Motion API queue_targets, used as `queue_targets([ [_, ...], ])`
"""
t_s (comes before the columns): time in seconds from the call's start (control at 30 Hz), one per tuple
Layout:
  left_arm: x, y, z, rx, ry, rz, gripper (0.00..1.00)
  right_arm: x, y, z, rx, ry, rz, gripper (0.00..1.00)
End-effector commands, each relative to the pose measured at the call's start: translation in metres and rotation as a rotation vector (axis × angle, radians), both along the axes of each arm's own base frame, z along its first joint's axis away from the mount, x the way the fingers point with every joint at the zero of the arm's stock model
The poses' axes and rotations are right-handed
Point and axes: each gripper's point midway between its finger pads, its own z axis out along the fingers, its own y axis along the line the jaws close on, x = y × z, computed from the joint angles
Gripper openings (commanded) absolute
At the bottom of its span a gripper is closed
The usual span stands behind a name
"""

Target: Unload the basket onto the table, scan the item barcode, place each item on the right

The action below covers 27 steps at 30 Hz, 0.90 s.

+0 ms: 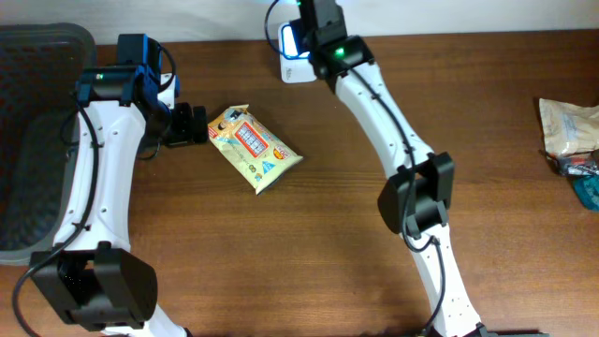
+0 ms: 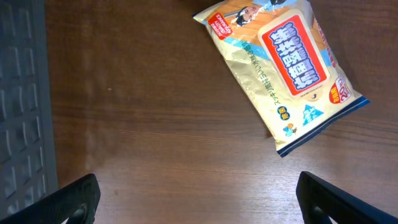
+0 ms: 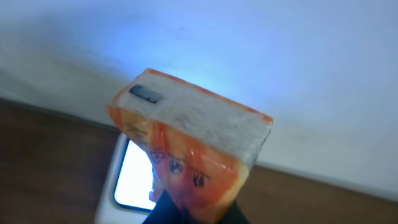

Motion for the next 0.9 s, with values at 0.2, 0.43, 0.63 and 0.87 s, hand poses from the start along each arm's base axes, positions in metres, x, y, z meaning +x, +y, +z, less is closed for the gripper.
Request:
queue_targets([
  [0.2,-0.002,0.001,0.005,0.004,-0.014,-0.001,0.99,0.013,0.003,-0.050,-0.472,-0.002,0.161,0.04],
  [0.43,-0.002,0.000,0.005,0.004,-0.014,-0.001,0.99,0.014,-0.019,-0.044,-0.380,-0.006,-0.022,0.04],
  [0.63,-0.002,0.001,0.005,0.004,-0.014,0.001,0.99,0.009,-0.097,-0.021,-0.166,0.039,-0.298,0.04],
  [0.87,-0.002,0.001,0.005,0.004,-0.014,0.001,0.99,-0.035,-0.277,0.013,0.051,0.141,-0.727,0.04],
])
